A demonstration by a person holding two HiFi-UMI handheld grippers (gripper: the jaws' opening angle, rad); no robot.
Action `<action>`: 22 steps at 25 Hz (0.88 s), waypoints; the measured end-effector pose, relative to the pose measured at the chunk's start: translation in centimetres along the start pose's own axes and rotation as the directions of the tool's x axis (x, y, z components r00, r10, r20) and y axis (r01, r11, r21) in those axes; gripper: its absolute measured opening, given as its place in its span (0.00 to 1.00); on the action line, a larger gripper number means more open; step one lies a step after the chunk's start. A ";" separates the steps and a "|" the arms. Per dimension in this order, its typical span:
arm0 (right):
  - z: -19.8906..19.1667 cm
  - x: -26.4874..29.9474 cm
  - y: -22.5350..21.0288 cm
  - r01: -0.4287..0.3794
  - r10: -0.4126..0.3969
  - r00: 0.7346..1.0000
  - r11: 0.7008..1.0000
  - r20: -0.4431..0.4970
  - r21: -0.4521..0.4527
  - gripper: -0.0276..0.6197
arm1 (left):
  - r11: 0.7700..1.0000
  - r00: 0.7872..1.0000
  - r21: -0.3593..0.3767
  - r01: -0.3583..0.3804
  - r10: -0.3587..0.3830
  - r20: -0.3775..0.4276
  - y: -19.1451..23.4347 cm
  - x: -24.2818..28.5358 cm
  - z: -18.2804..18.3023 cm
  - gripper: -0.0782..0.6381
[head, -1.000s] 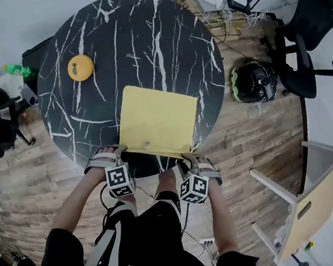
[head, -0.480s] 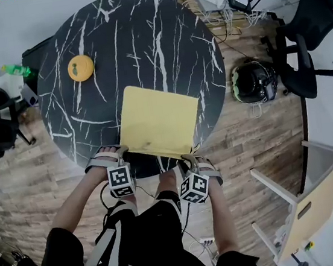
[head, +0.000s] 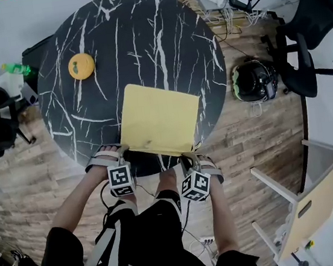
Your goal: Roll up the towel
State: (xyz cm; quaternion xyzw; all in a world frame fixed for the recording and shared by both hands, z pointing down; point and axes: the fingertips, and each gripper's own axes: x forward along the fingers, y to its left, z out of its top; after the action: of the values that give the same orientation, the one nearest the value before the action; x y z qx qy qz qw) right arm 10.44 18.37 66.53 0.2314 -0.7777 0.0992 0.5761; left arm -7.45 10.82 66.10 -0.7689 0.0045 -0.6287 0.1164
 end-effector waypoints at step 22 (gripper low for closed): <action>0.8 -2.2 4.8 -0.187 0.186 0.982 0.978 0.025 0.090 0.08 | 0.986 0.983 -0.019 0.167 -0.168 -0.069 -4.5 -1.8 -1.8 0.15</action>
State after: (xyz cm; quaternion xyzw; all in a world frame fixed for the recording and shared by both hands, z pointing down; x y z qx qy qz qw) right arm 8.01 22.81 64.79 0.1844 -0.7954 0.1864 0.5464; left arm -10.23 15.14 65.50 -0.7447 -0.0519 -0.6629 0.0579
